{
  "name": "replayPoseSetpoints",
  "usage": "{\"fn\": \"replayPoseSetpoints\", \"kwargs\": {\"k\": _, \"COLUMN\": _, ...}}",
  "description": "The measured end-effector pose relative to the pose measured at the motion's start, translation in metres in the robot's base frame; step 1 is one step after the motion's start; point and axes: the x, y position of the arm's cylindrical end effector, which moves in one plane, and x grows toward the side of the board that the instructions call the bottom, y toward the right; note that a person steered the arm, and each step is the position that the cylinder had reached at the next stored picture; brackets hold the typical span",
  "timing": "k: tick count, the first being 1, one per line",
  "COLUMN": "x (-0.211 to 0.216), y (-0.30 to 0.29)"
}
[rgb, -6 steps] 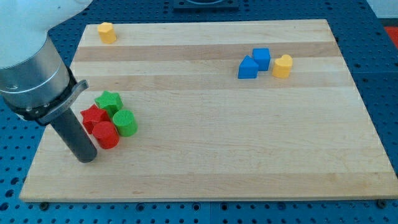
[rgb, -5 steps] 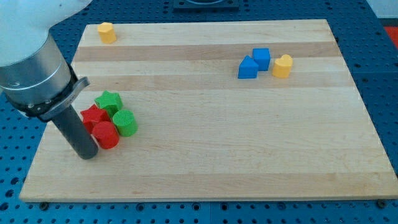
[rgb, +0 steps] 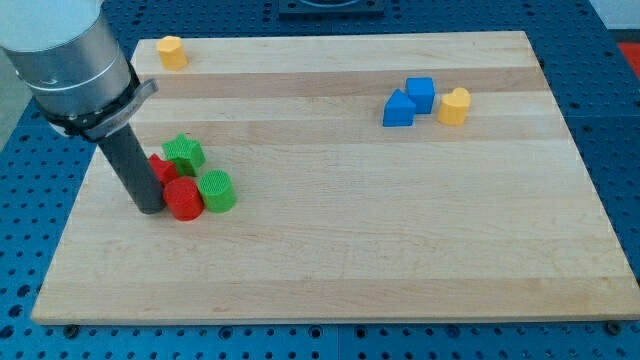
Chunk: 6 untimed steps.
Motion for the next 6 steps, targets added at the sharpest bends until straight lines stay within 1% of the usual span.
{"fn": "replayPoseSetpoints", "kwargs": {"k": 3, "x": -0.063, "y": -0.005}}
{"fn": "replayPoseSetpoints", "kwargs": {"k": 4, "x": -0.076, "y": -0.015}}
{"fn": "replayPoseSetpoints", "kwargs": {"k": 5, "x": -0.077, "y": -0.039}}
{"fn": "replayPoseSetpoints", "kwargs": {"k": 6, "x": -0.082, "y": -0.040}}
